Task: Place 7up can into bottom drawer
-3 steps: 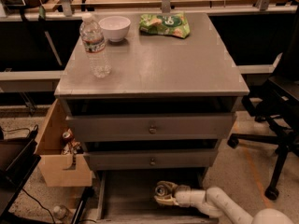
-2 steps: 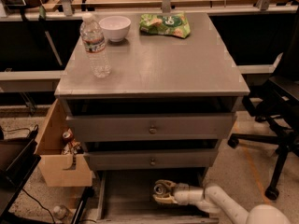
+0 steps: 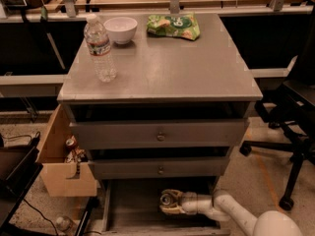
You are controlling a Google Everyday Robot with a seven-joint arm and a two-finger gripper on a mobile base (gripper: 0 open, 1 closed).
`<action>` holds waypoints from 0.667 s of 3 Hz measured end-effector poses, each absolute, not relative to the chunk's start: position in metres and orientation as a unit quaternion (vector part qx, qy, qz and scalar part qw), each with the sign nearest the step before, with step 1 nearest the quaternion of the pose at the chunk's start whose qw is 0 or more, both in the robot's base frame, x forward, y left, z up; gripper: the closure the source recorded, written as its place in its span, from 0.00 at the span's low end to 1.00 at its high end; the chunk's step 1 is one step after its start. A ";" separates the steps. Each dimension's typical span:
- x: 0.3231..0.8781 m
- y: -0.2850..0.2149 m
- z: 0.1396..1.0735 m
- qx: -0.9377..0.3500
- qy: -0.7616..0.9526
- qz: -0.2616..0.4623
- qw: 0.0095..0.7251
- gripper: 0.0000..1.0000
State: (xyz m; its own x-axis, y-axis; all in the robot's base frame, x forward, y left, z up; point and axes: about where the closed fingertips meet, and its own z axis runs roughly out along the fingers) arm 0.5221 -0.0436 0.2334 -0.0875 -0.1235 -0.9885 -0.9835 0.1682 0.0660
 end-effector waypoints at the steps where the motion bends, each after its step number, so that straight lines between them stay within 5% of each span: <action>1: 0.523 -0.042 0.226 -0.478 0.597 0.438 0.472 1.00; 2: 0.522 -0.039 0.226 -0.478 0.596 0.440 0.472 0.83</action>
Offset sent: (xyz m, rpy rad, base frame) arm 0.0005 0.0016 -0.0068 -0.0304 0.0098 0.0103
